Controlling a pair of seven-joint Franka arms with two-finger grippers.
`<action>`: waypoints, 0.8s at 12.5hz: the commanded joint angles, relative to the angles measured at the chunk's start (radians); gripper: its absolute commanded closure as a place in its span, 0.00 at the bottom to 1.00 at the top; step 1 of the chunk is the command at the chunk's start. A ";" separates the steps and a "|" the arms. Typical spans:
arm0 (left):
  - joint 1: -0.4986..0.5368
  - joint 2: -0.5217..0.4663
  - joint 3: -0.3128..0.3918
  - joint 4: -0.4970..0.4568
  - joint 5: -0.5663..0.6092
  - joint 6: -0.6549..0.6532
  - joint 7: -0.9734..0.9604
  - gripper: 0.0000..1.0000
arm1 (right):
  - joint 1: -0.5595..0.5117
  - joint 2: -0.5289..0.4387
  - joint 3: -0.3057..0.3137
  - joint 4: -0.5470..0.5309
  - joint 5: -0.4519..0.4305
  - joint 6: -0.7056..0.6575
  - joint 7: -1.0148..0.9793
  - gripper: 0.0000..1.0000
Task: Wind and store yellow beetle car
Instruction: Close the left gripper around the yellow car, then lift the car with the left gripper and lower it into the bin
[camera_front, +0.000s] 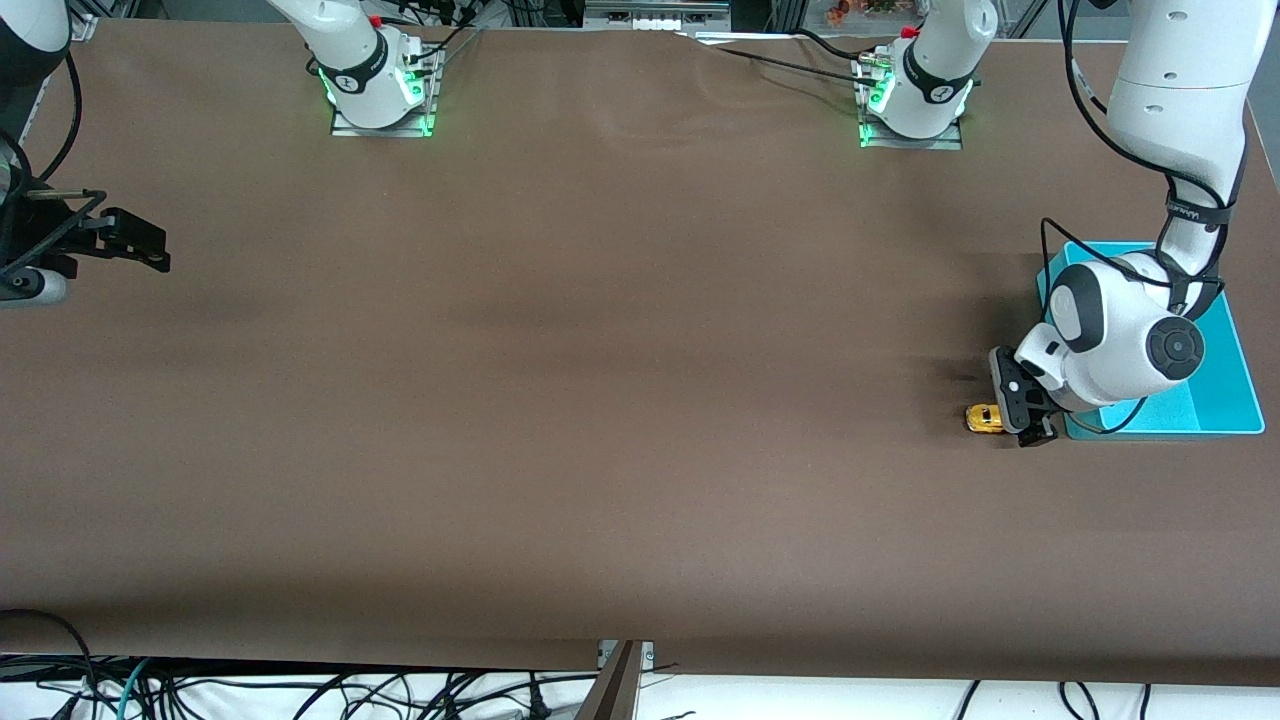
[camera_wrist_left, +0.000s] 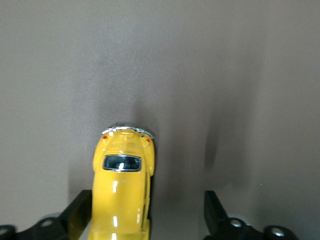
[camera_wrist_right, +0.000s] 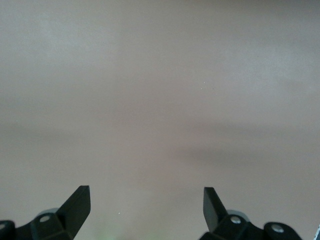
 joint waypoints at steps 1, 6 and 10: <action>-0.024 0.014 0.030 0.024 -0.053 -0.007 0.034 0.80 | -0.001 -0.009 0.002 -0.007 -0.004 0.000 0.009 0.00; -0.018 -0.053 0.039 0.023 -0.056 -0.078 0.022 1.00 | -0.003 -0.009 0.002 -0.007 -0.003 0.000 0.009 0.00; -0.012 -0.188 0.039 0.023 -0.051 -0.239 -0.038 1.00 | -0.003 -0.009 0.002 -0.007 -0.003 0.002 0.009 0.00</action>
